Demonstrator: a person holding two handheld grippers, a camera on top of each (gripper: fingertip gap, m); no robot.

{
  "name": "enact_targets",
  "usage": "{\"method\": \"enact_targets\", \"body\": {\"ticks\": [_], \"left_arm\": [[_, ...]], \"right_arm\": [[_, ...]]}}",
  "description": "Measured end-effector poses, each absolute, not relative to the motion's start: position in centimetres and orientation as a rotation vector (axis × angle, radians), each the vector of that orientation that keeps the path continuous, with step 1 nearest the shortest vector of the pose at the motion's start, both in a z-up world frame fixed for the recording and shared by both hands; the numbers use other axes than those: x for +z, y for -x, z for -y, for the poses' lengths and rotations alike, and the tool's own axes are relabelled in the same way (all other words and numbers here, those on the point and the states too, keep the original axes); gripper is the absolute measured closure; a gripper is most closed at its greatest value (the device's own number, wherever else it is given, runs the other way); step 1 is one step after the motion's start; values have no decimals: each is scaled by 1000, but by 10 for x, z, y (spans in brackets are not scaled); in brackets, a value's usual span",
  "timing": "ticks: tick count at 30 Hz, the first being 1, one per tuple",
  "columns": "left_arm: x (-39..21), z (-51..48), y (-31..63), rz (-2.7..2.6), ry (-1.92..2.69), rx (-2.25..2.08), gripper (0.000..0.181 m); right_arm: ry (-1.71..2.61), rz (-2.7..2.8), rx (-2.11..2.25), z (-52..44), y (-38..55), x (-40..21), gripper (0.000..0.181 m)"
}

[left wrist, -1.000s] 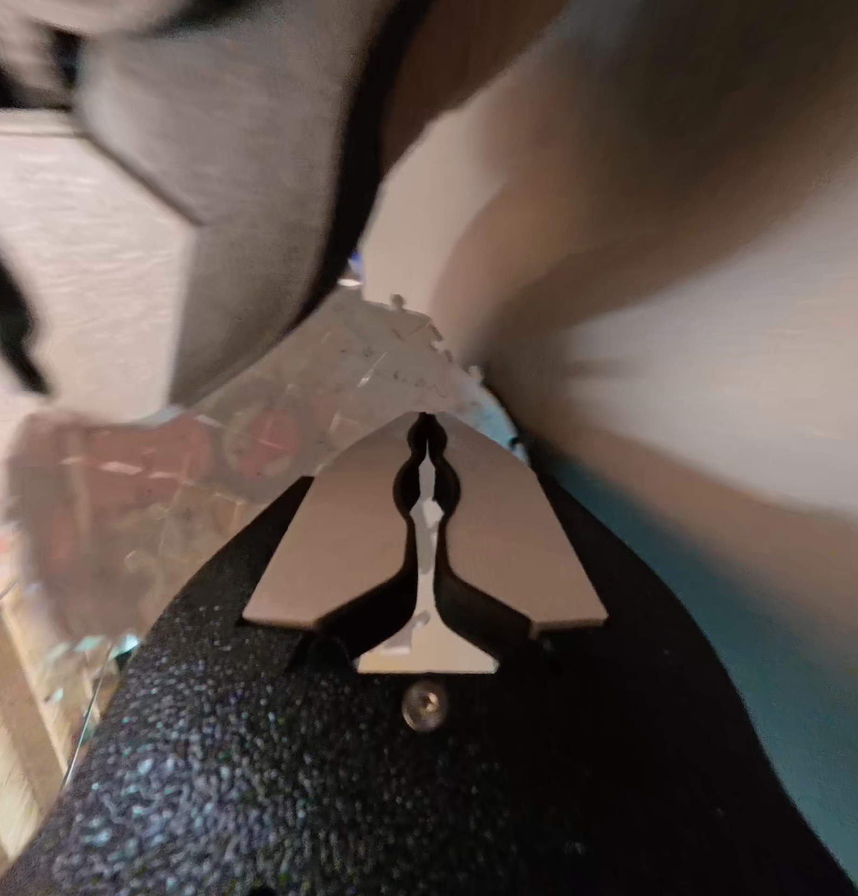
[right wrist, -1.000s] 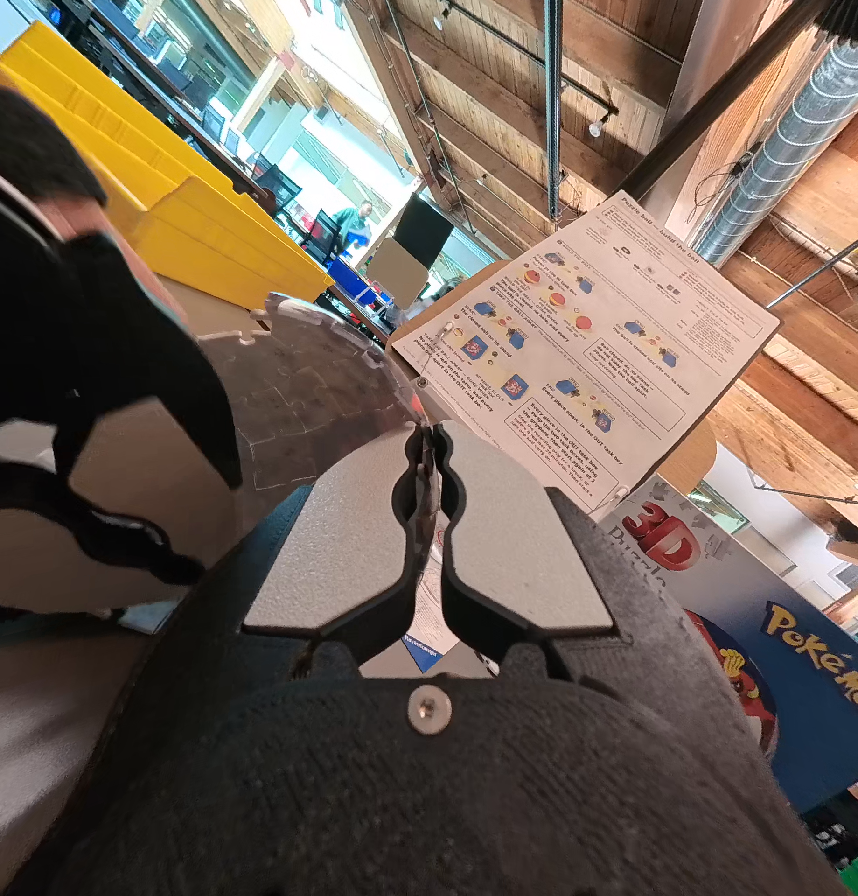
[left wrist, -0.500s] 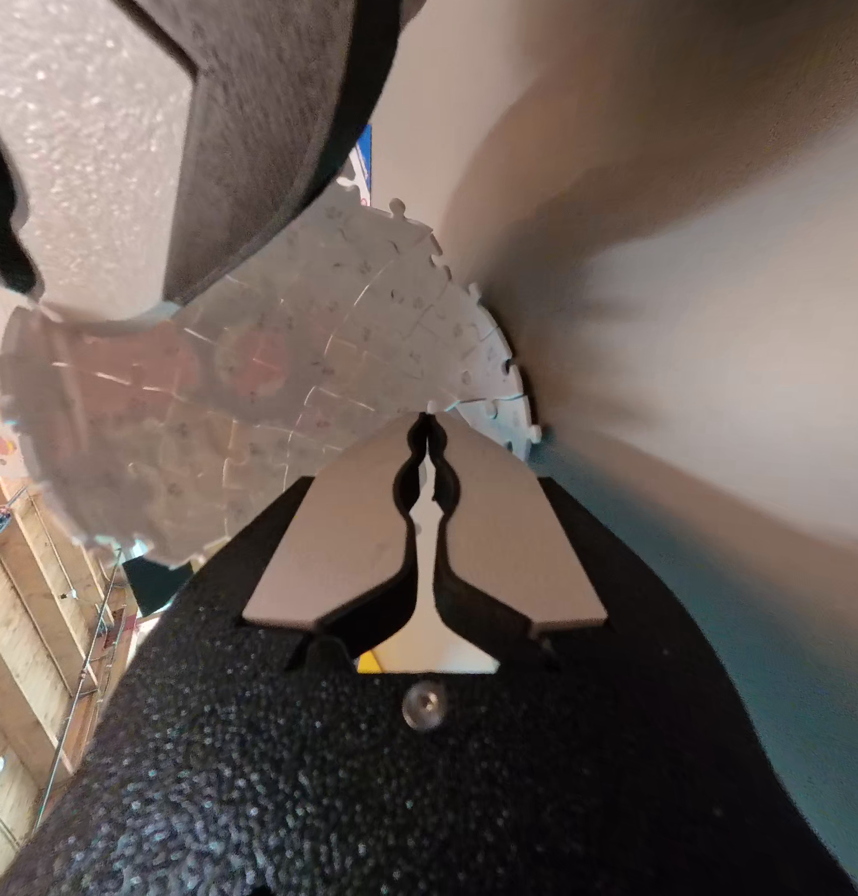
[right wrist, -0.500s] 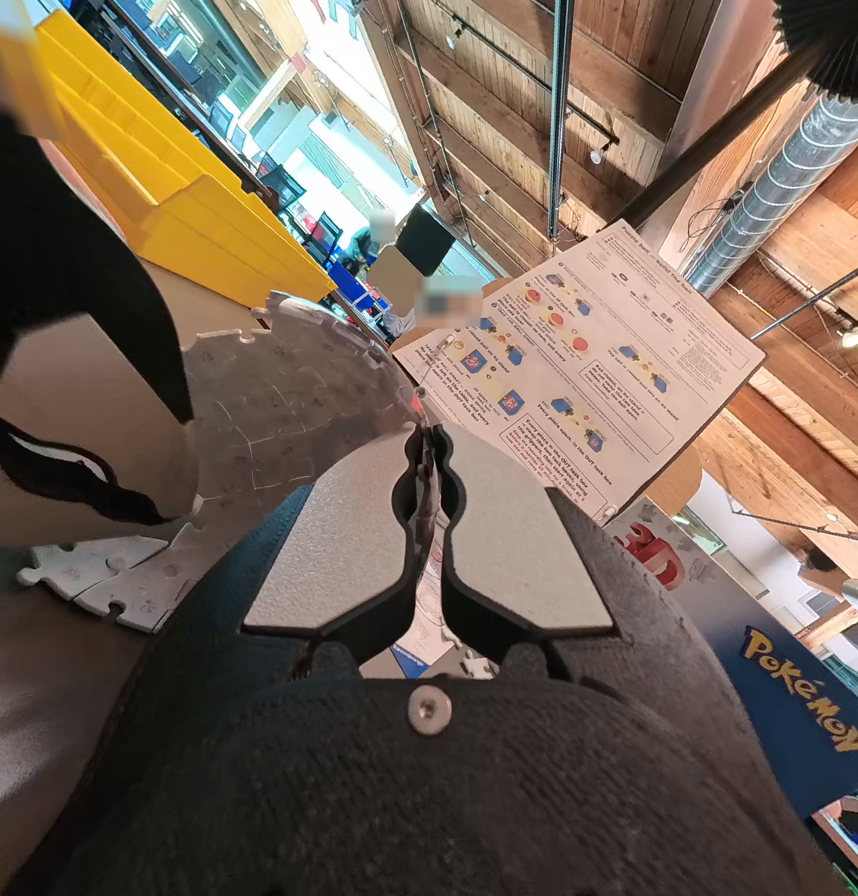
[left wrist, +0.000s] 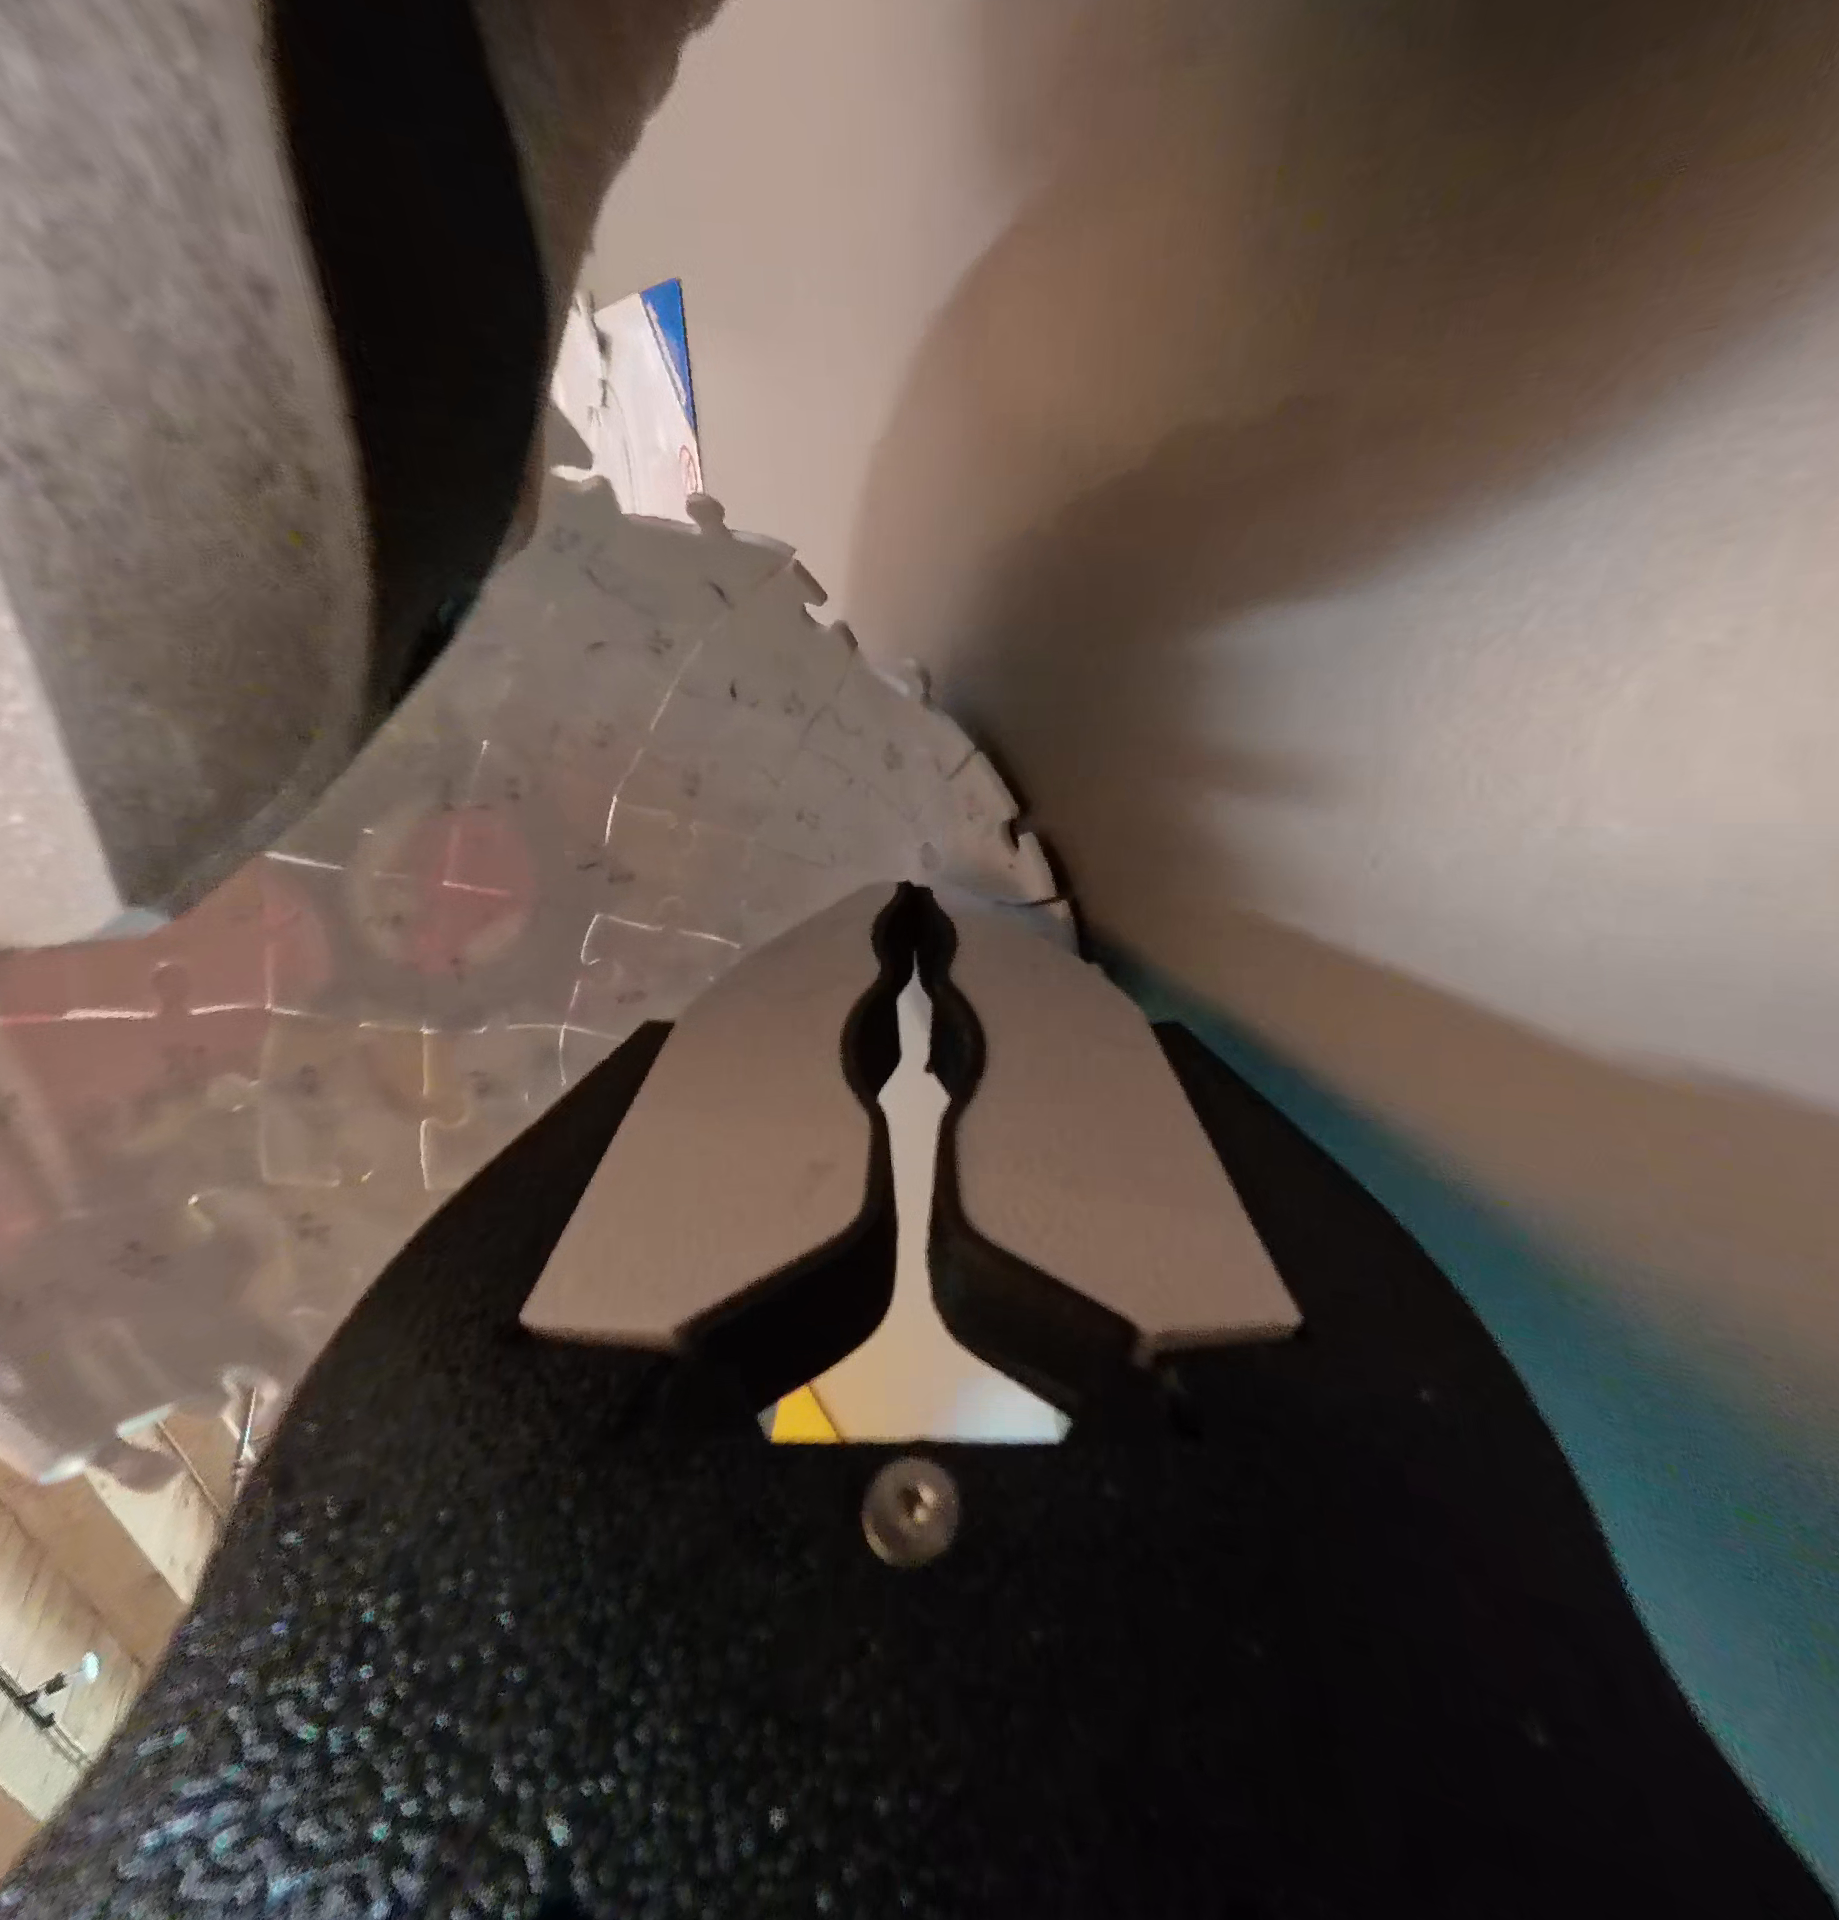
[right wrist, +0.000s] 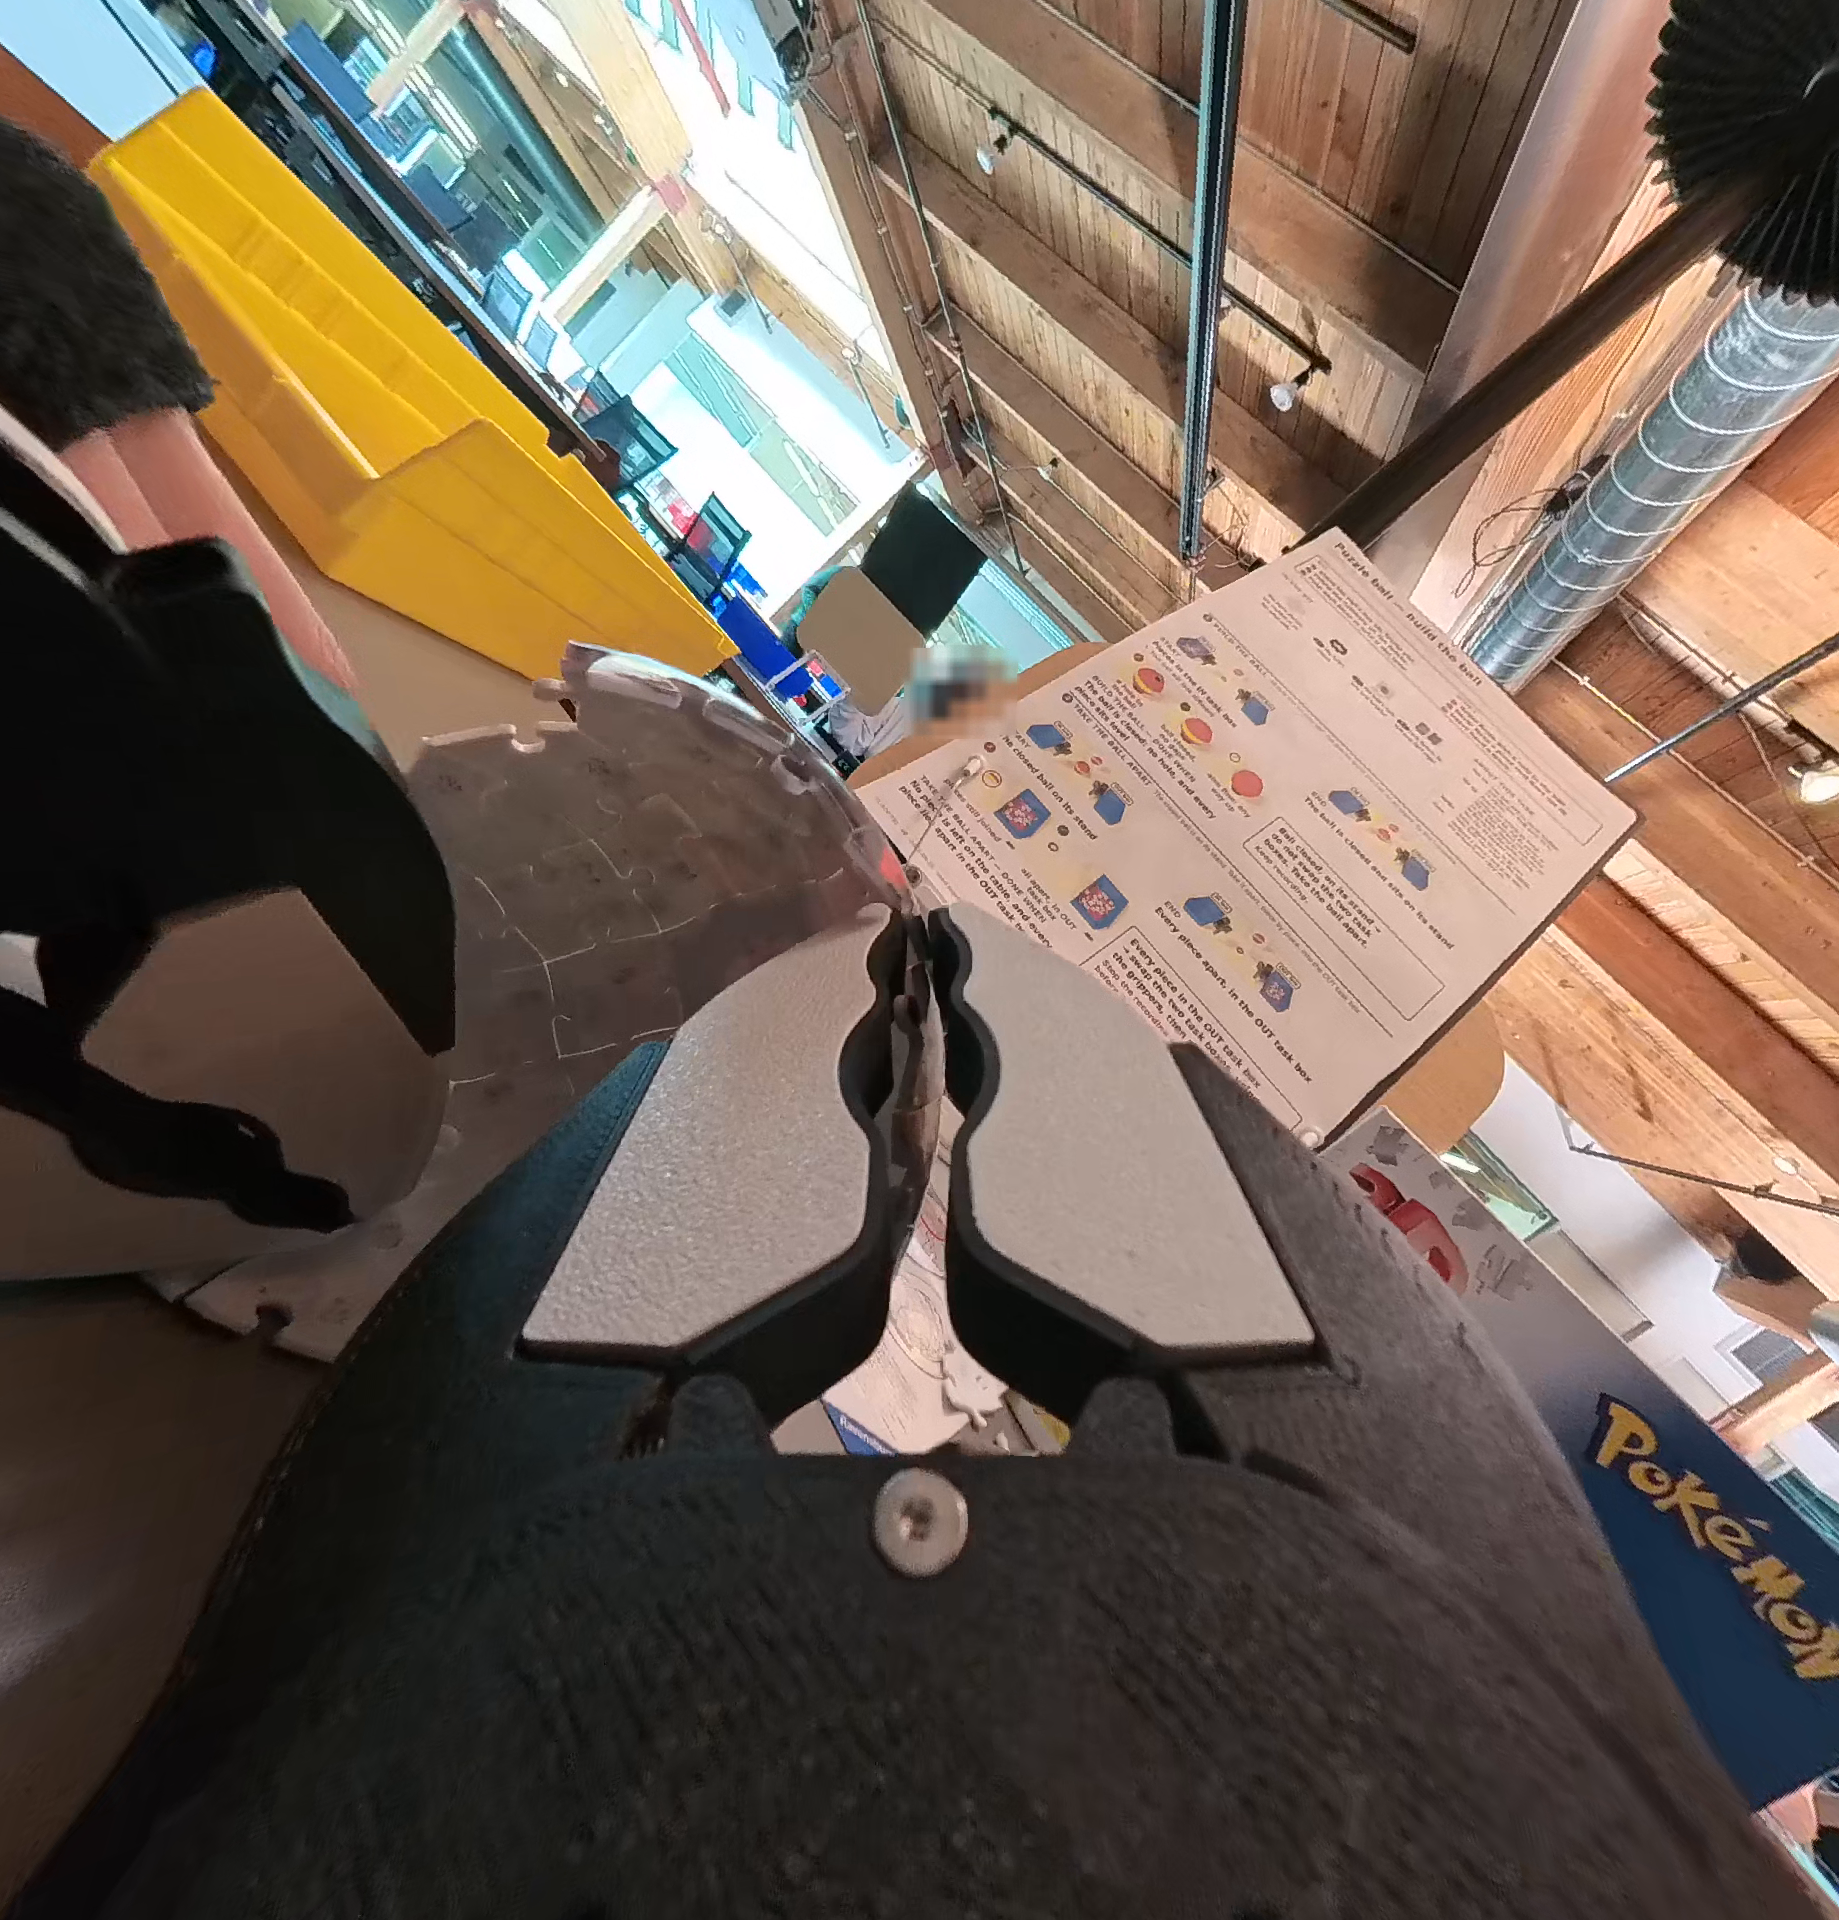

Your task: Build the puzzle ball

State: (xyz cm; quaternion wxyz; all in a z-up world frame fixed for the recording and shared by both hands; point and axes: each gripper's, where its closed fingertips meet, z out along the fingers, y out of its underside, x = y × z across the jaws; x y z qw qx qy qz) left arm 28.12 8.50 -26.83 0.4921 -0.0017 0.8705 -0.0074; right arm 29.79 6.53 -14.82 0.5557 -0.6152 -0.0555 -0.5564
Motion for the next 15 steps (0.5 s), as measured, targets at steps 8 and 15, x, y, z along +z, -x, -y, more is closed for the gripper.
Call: {"method": "enact_targets", "body": {"ticks": [8, 15], "left_arm": [[-268, -85, -281, -2091, 9, -3, 181], [-258, -88, -281, -1979, 84, -74, 181]], "right_arm": [[1444, 145, -1299, -69, -295, -147, 176], [1452, 159, -1311, -70, -294, -148, 176]]}}
